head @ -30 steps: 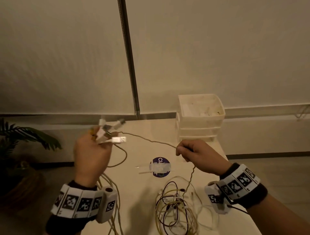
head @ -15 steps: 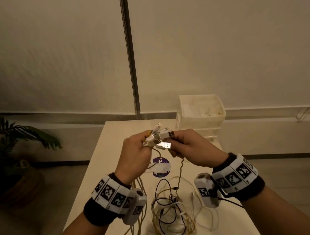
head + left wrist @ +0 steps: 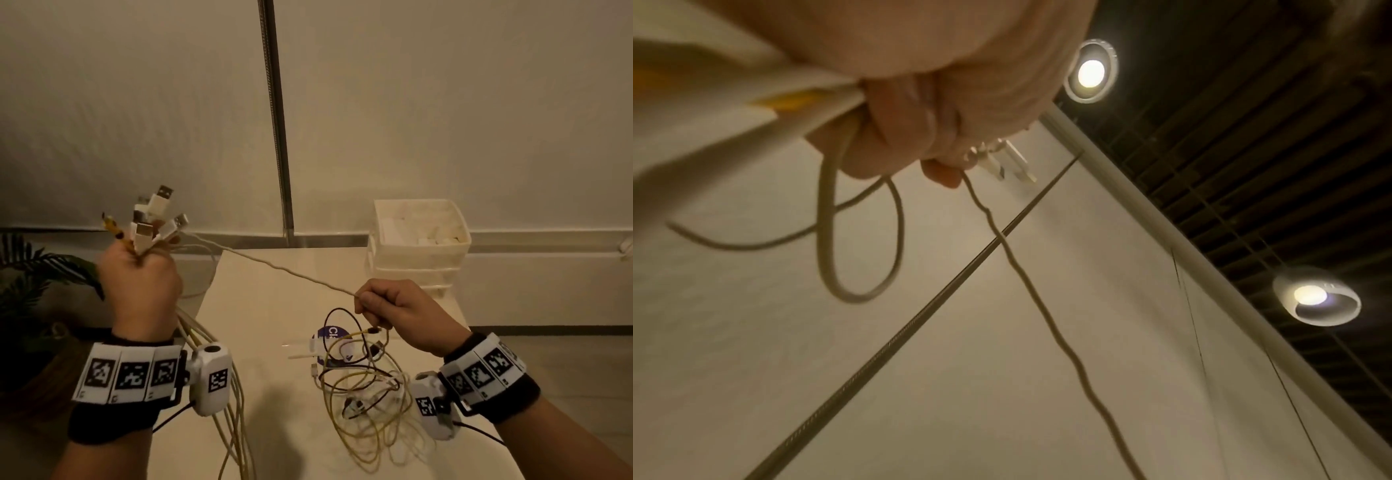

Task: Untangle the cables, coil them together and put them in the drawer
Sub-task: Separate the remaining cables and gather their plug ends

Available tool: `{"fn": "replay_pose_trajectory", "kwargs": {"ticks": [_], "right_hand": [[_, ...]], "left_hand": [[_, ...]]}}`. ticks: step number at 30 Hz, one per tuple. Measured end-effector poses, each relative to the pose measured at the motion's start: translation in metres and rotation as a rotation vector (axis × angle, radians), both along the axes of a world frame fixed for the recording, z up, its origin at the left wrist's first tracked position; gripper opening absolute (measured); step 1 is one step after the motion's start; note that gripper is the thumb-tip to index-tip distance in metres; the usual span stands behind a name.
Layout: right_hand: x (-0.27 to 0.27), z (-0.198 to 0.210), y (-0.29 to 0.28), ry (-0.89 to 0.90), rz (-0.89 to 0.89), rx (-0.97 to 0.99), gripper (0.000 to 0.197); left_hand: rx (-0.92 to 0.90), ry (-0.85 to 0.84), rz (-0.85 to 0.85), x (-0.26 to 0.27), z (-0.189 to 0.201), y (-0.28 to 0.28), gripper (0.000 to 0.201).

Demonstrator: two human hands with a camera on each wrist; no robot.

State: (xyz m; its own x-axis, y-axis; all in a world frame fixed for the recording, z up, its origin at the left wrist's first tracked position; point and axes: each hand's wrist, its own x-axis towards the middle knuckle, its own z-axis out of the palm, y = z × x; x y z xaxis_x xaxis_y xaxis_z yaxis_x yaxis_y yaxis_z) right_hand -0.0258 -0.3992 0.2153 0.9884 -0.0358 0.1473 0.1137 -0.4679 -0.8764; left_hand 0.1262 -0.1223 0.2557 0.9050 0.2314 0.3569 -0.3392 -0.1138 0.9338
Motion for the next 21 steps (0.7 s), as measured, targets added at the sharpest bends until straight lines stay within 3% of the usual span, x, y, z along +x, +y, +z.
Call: {"fn": "replay_pose_trajectory", "kwargs": {"ticks": [2,7,11,14,17,21], "right_hand": [[0.001,-0.002,0.001,0.022,-0.004,-0.022,0.025],[0.002,0.007,0.003,-0.008,-0.067,0.149,0.026],[0.005,0.013,0.007,-0.007,-0.086,0.079,0.027],[0.007,0.028,0.006,-0.065,-0.111,0.136,0.026],[0.007,0.039,0.016,-0.103,-0.042,-0.072,0.024],[0.008,0.045,0.023,-0.147,-0.062,-0.069,0.024]], "left_hand": [[0.021,0.014,0.018,-0.002,-0.006,0.004,0.019],[0.403,-0.014,-0.080,-0.014,-0.014,-0.002,0.017],[0.362,-0.077,-0.298,-0.029,-0.020,-0.018,0.017],[0.311,-0.187,-0.459,-0.043,-0.016,-0.037,0.018],[0.350,-0.296,-0.631,-0.056,-0.012,-0.055,0.032],[0.420,-0.231,-0.771,-0.061,-0.011,-0.074,0.028]]}}
